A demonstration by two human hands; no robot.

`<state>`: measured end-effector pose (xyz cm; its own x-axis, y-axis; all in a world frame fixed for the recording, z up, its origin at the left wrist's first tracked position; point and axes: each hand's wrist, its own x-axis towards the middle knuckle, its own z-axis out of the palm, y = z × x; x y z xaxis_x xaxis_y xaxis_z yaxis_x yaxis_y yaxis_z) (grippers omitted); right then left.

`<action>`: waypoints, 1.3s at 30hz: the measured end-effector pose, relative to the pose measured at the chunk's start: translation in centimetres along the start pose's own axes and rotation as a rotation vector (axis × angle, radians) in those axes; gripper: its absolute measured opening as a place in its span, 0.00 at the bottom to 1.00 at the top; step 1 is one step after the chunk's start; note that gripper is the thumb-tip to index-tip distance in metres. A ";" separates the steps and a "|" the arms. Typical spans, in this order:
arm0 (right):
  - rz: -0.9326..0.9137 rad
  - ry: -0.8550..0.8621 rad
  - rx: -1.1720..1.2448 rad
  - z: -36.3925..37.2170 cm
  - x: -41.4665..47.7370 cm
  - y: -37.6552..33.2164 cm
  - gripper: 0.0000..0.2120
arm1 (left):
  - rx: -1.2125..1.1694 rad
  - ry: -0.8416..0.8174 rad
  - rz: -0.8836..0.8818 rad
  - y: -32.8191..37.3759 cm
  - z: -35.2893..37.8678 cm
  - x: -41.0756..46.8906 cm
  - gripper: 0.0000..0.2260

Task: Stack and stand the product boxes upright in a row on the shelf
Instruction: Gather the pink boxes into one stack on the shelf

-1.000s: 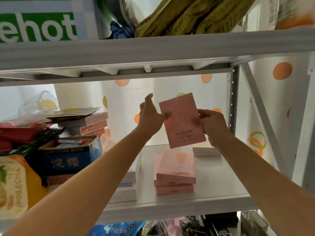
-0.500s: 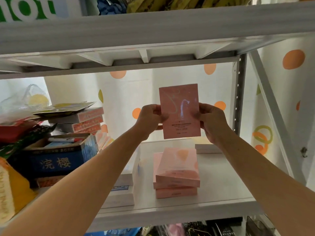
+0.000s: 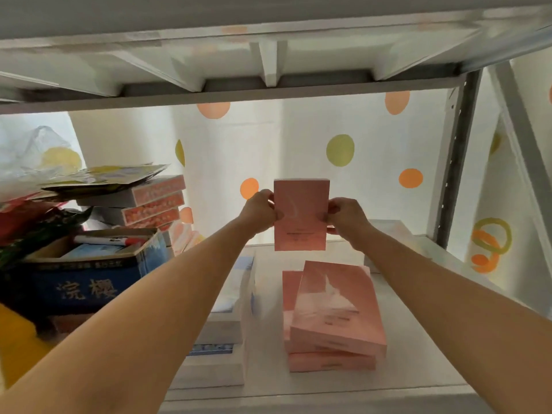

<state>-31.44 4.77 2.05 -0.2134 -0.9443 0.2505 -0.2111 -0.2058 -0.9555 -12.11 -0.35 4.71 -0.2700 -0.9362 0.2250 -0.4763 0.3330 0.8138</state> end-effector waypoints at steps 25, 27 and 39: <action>0.139 -0.051 -0.172 0.6 1.9 3.7 0.13 | -0.046 -0.101 -0.158 -3.6 3.1 2.0 0.16; 0.147 -0.049 -0.162 0.6 1.9 3.7 0.12 | -0.038 -0.109 -0.162 -3.4 3.0 1.9 0.19; 0.111 0.012 -0.181 0.8 1.6 3.2 0.12 | -0.043 -0.028 -0.103 -2.7 2.6 1.5 0.15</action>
<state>-31.72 2.42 -0.68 -0.2557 -0.9553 0.1483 -0.3533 -0.0504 -0.9342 -13.39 -2.36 1.52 -0.2446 -0.9616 0.1247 -0.4665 0.2295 0.8542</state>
